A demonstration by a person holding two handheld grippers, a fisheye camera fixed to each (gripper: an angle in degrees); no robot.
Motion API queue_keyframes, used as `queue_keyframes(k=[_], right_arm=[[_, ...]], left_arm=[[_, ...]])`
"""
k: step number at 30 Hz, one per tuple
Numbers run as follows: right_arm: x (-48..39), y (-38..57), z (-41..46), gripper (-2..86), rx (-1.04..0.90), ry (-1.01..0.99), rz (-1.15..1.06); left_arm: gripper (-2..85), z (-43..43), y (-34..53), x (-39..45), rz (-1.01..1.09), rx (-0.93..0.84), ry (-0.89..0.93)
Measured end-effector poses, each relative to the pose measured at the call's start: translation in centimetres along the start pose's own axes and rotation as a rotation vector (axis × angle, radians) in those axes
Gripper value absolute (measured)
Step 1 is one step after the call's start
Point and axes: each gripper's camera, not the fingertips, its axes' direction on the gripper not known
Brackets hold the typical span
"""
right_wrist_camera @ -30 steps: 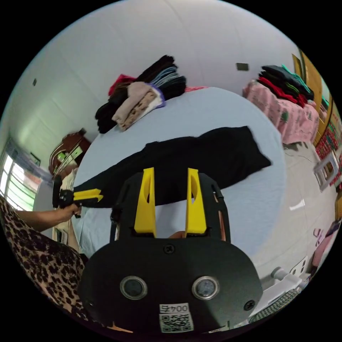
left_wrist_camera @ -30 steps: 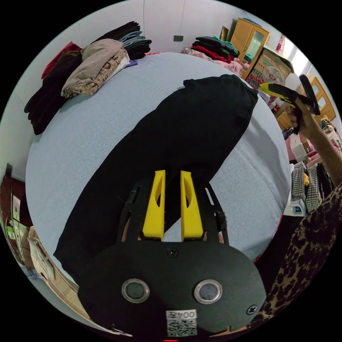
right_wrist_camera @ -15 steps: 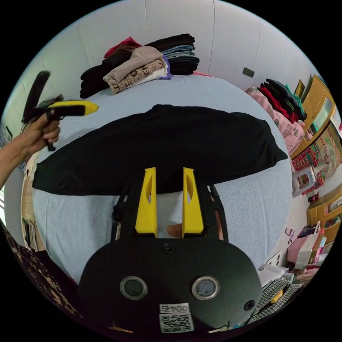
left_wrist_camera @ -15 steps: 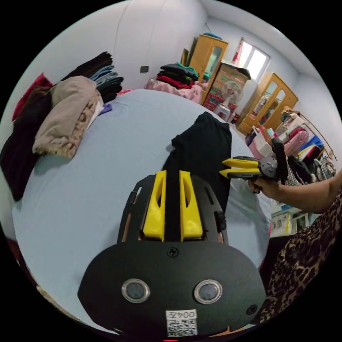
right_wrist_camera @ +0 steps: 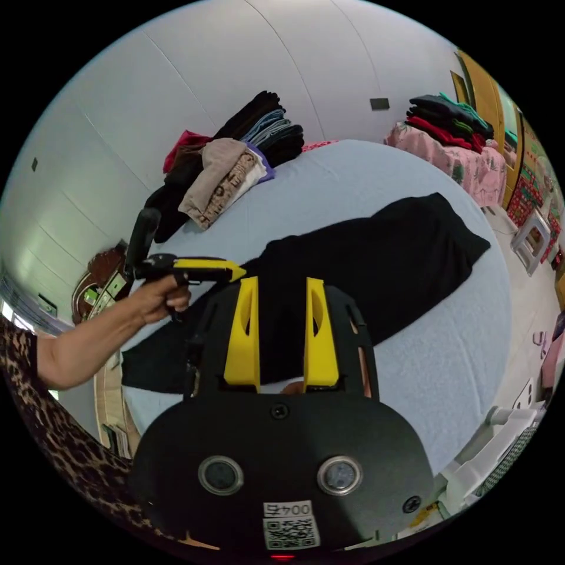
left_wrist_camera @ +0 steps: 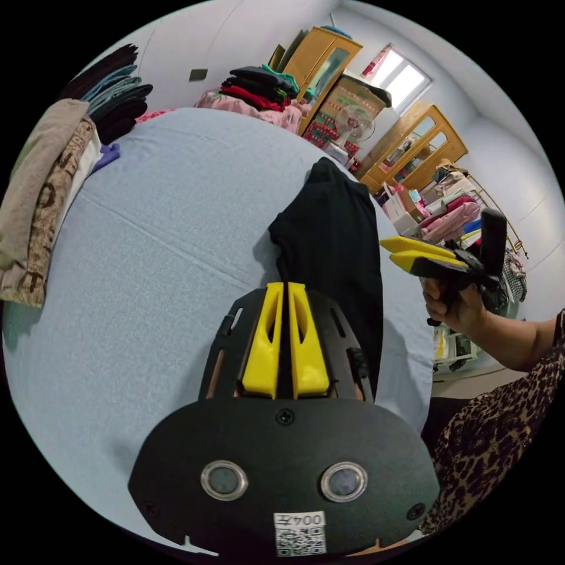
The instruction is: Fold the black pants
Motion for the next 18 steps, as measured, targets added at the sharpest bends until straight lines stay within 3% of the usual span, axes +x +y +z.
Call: queue_keyframes(k=[5, 9, 14, 18], right_arm=[[-2.1, -3.5, 2.8, 12.7, -0.055, -0.06, 0.076], [-4.1, -4.4, 5.2, 11.9, -0.12, -0.063, 0.064], [-5.6, -3.5, 8.1, 2.3, -0.253, 0.056, 0.041], [-5.4, -2.3, 6.8, -0.2, -0.164, -0.003, 0.076]], left_arm=[[1.7, -2.0, 0.6, 2.0, 0.037, 0.133, -0.066], [1.6, -1.8, 0.2, 3.9, 0.106, 0.136, -0.129], [1.5, -1.1, -0.9, 5.2, 0.19, 0.117, -0.166], [1.4, -1.9, -1.7, 4.4, 0.19, 0.111, -0.107]])
